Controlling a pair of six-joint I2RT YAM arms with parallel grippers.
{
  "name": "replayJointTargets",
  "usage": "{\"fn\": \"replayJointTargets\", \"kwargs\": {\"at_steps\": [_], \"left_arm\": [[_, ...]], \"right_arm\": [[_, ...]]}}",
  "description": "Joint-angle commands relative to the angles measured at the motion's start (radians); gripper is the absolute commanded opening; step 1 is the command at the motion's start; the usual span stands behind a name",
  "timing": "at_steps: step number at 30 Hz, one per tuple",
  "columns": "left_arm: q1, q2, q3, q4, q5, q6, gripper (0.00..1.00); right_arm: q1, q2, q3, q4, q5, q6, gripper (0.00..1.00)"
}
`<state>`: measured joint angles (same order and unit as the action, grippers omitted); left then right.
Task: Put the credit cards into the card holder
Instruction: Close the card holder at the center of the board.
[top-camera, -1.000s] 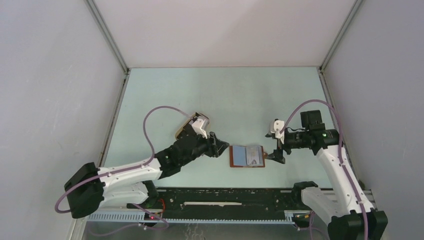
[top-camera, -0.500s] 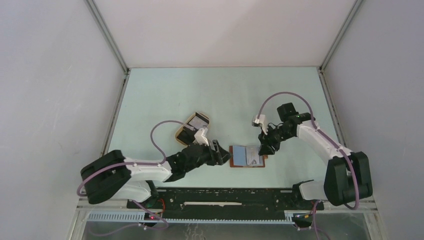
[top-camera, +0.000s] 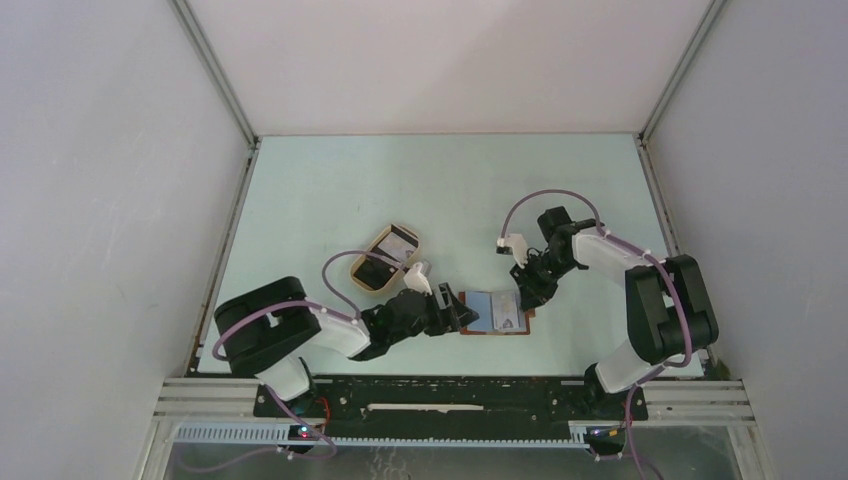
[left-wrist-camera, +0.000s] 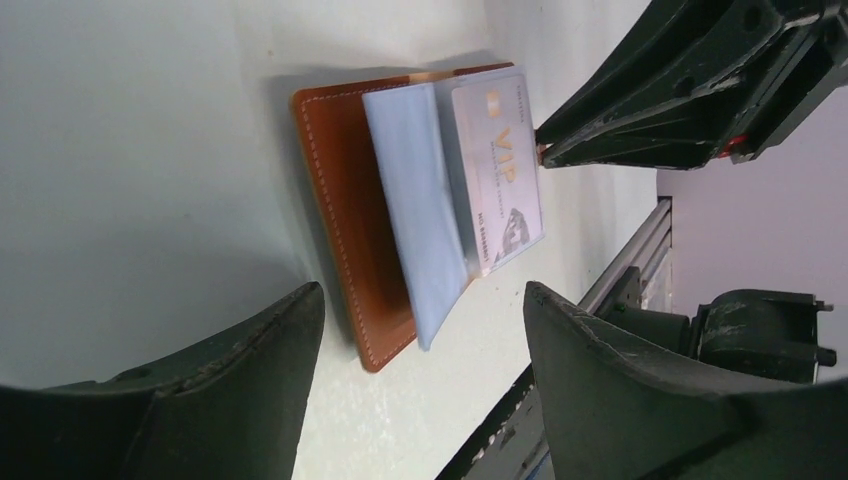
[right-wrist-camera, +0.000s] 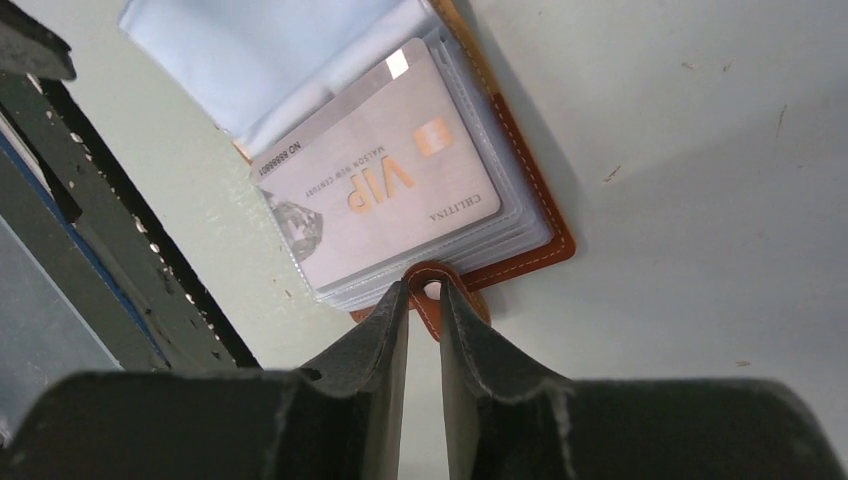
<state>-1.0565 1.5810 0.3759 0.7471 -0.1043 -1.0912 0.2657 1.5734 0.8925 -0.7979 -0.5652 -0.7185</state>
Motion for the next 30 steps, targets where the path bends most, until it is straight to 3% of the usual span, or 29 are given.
{"fn": "replayJointTargets", "kwargs": {"at_steps": [1, 7, 14, 25, 30], "left_arm": [[-0.003, 0.069, 0.044, -0.046, 0.009, -0.029, 0.79], [-0.003, 0.108, 0.067, -0.09, 0.009, -0.05, 0.79], [-0.002, 0.041, 0.051, -0.11, -0.002, -0.014, 0.78], [-0.002, 0.088, 0.117, -0.073, 0.037, 0.01, 0.4], [-0.001, 0.067, 0.15, -0.161, 0.009, 0.043, 0.15]], "right_arm": [[0.015, 0.022, 0.04, 0.013, 0.03, 0.027, 0.25], [0.018, 0.035, 0.041, 0.011, 0.042, 0.027, 0.25], [0.021, 0.038, 0.042, 0.006, 0.041, 0.024, 0.26], [0.013, 0.002, 0.054, -0.035, -0.027, -0.008, 0.28], [-0.029, -0.078, 0.058, -0.1, -0.127, -0.083, 0.39]]}}
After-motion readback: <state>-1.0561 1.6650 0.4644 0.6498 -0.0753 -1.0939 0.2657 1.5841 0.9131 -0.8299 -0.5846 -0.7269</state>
